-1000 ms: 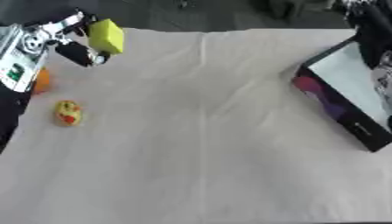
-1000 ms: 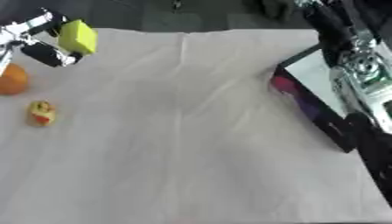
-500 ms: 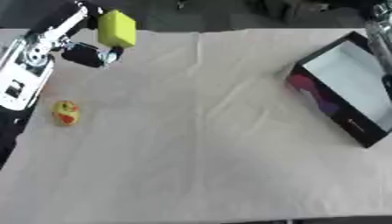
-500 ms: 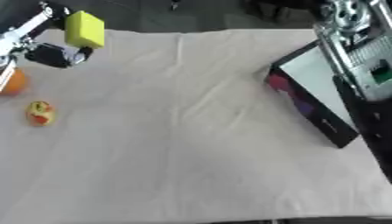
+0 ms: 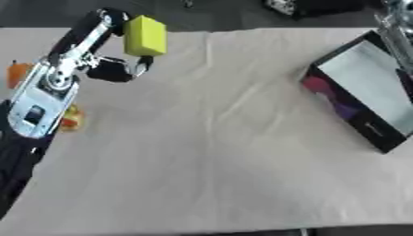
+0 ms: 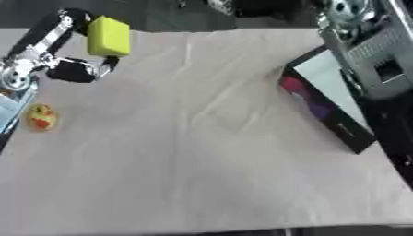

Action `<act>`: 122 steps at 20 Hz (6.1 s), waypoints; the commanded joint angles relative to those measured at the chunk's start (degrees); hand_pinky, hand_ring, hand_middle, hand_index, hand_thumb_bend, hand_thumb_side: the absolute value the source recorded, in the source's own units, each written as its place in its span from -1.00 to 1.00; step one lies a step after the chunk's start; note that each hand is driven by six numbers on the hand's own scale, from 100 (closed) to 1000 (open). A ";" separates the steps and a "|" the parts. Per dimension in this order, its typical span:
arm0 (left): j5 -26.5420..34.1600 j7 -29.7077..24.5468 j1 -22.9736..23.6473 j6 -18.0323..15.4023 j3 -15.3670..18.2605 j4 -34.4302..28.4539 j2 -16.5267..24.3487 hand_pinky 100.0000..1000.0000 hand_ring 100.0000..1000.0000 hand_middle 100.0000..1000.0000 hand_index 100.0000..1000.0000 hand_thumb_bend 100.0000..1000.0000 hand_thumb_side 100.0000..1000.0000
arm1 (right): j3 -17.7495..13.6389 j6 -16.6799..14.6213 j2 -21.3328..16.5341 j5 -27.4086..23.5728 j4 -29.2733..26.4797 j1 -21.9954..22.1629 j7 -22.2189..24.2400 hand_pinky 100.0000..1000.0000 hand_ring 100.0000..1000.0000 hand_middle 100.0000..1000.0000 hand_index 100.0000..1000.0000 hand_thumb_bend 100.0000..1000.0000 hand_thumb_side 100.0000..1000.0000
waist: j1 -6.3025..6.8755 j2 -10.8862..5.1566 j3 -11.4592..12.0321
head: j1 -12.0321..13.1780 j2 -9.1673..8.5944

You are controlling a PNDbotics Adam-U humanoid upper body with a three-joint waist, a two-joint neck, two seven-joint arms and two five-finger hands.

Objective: Pick up the objects with one hand, pass them to the other hand, and then place them into the box on the other side of the table.

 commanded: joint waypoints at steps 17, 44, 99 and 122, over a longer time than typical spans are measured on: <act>-0.05 9.76 4.47 -0.79 -0.76 -3.52 -5.50 0.49 0.13 0.08 -0.13 -1.00 -1.00 | 6.15 1.17 3.06 3.89 -1.56 -3.05 12.33 0.85 0.80 0.75 0.74 -0.07 -0.72 | 0.14 -1.97 0.00 | -0.60 1.50; -1.25 10.11 6.84 -1.08 -2.24 -5.40 -9.39 0.46 0.08 0.04 -0.13 -1.00 -1.00 | 9.60 -3.29 8.75 12.41 3.61 -2.39 13.48 0.84 0.78 0.71 0.68 0.03 -0.82 | -0.04 -1.53 0.84 | -1.26 1.36; 6.27 16.50 8.42 -14.74 -2.96 -5.92 -10.49 0.40 -0.02 -0.07 -0.11 -1.00 -0.96 | 10.77 -1.04 11.54 12.38 9.69 -2.62 9.08 0.83 0.64 0.48 0.48 -0.28 -1.00 | -0.52 -0.89 1.44 | -0.48 2.17; 5.69 16.60 8.81 -14.16 -2.76 -3.88 -10.96 0.50 0.13 0.15 0.39 -0.36 -0.70 | 10.75 -0.51 11.74 7.14 10.28 -2.12 7.51 0.83 0.45 0.00 -0.01 -0.74 -1.00 | -0.46 -0.84 1.32 | -0.01 1.07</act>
